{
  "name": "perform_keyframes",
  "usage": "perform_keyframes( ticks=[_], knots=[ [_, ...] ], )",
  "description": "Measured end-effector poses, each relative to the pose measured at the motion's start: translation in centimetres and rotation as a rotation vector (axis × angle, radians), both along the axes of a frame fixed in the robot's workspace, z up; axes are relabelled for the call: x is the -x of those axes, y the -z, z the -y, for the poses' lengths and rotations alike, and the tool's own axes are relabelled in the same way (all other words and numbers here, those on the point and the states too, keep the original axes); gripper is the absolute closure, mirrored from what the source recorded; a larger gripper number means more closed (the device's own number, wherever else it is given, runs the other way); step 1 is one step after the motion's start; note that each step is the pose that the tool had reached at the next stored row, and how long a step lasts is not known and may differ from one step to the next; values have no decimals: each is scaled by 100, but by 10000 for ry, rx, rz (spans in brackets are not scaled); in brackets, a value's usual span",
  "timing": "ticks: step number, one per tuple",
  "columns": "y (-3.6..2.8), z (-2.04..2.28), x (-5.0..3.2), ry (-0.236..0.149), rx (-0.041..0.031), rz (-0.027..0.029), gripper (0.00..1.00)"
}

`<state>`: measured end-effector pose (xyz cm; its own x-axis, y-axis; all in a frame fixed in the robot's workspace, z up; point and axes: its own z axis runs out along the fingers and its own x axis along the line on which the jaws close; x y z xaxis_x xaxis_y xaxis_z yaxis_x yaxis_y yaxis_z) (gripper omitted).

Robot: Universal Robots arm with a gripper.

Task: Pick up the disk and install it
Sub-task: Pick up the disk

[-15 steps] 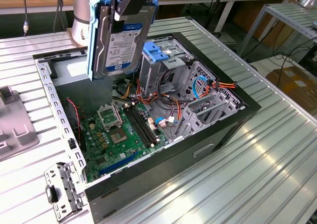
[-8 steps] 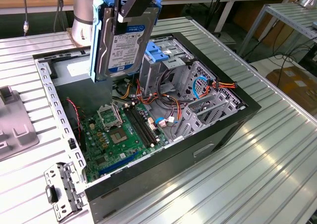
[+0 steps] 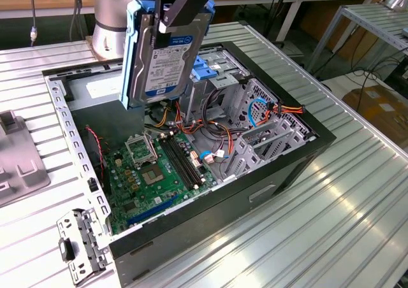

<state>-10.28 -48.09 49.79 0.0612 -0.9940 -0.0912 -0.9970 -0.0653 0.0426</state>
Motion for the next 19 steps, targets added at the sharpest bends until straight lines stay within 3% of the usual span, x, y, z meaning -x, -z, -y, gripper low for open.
perform_keyframes(
  ticks=[8,19],
  knots=[
    [2,103,-37,0,0,0,63],
    [4,187,-76,0,0,0,63]
  ],
)
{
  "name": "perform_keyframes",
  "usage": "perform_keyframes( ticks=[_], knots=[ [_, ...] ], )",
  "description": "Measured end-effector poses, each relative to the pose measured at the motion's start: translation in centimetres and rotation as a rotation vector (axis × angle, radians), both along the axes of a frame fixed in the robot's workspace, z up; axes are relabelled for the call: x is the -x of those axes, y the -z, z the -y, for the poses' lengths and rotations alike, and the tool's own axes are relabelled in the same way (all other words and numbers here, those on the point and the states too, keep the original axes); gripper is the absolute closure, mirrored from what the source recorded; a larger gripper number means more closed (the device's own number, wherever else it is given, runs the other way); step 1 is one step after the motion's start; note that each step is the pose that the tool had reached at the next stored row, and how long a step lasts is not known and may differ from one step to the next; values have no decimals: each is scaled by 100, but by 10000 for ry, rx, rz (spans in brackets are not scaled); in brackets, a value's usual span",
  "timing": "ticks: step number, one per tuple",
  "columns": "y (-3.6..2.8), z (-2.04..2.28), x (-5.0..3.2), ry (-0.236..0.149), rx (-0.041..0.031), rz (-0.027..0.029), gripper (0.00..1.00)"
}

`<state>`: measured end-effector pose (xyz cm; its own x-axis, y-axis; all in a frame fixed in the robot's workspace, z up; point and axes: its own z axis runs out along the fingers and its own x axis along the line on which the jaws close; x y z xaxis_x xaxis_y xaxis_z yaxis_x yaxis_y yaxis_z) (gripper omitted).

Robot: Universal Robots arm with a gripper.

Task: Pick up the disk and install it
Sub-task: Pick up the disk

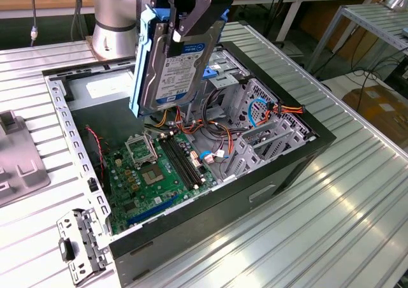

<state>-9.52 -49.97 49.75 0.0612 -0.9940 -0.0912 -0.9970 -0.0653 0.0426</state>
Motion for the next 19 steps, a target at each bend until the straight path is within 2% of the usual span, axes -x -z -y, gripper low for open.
perform_keyframes(
  ticks=[14,19],
  knots=[
    [2,142,-50,0,0,0,63],
    [3,225,-72,0,0,0,63]
  ],
)
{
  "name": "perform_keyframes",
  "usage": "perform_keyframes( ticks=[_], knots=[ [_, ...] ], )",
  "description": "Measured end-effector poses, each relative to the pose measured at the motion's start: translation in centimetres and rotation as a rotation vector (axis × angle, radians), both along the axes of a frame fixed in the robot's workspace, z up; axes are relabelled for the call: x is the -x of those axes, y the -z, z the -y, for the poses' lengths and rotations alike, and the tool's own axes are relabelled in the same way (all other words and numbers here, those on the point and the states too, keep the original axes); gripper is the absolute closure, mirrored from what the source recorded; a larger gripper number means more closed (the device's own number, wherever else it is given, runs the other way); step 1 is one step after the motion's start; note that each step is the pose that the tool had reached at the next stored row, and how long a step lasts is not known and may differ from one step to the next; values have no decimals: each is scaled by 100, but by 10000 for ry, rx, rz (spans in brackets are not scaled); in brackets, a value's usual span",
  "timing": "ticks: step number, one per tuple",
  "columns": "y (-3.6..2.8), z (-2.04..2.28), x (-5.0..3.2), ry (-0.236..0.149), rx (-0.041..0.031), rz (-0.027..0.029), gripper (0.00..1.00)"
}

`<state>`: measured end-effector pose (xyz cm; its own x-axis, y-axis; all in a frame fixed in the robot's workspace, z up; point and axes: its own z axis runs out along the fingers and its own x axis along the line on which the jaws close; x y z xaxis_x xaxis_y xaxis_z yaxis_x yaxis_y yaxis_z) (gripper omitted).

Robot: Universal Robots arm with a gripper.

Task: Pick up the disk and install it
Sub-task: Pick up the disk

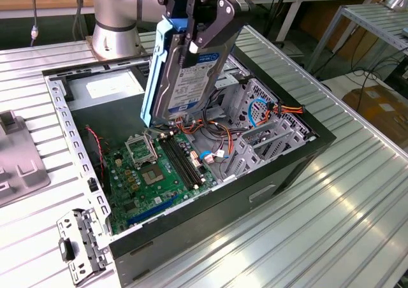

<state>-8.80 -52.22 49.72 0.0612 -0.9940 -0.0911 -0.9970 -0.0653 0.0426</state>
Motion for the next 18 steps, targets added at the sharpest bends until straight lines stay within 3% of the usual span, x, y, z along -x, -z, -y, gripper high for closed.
perform_keyframes(
  ticks=[9,15,18],
  knots=[
    [9,128,-48,89,0,0,63],
    [18,157,-54,473,0,-1,63],
    [20,174,-95,524,1,-2,63]
  ],
)
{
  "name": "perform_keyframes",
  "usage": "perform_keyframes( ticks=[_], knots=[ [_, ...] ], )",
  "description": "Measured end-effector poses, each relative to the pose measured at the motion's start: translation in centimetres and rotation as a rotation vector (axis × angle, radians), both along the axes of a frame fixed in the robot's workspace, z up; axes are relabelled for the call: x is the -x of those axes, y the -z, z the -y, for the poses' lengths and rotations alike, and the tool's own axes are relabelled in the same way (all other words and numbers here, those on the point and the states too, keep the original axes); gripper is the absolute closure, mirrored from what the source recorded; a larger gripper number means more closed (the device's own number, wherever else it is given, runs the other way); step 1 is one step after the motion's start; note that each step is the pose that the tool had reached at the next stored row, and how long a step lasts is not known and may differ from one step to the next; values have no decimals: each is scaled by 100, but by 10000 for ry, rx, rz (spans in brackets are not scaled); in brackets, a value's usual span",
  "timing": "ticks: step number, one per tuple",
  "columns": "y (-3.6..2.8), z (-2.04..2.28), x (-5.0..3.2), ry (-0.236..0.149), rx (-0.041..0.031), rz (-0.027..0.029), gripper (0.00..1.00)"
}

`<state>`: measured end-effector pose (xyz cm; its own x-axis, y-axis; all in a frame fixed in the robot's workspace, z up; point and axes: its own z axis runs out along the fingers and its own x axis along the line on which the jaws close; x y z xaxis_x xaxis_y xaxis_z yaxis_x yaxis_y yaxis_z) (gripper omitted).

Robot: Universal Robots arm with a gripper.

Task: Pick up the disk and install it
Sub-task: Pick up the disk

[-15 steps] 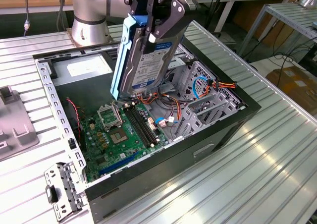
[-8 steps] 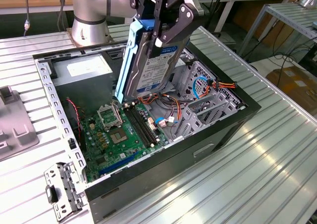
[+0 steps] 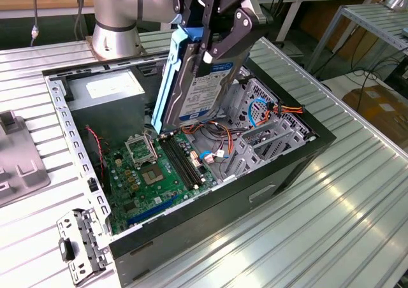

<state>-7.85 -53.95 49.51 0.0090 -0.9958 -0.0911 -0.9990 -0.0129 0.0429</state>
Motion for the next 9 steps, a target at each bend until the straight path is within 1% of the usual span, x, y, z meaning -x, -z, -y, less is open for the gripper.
perform_keyframes(
  ticks=[4,6,7,8,9],
  knots=[
    [4,44,-72,1,-1,-6,63],
    [6,91,-103,1,-1,-8,63],
    [7,108,-106,1,-2,-8,63],
    [8,136,-109,1,-1,-8,63],
    [8,185,-111,1,0,-8,63]
  ],
)
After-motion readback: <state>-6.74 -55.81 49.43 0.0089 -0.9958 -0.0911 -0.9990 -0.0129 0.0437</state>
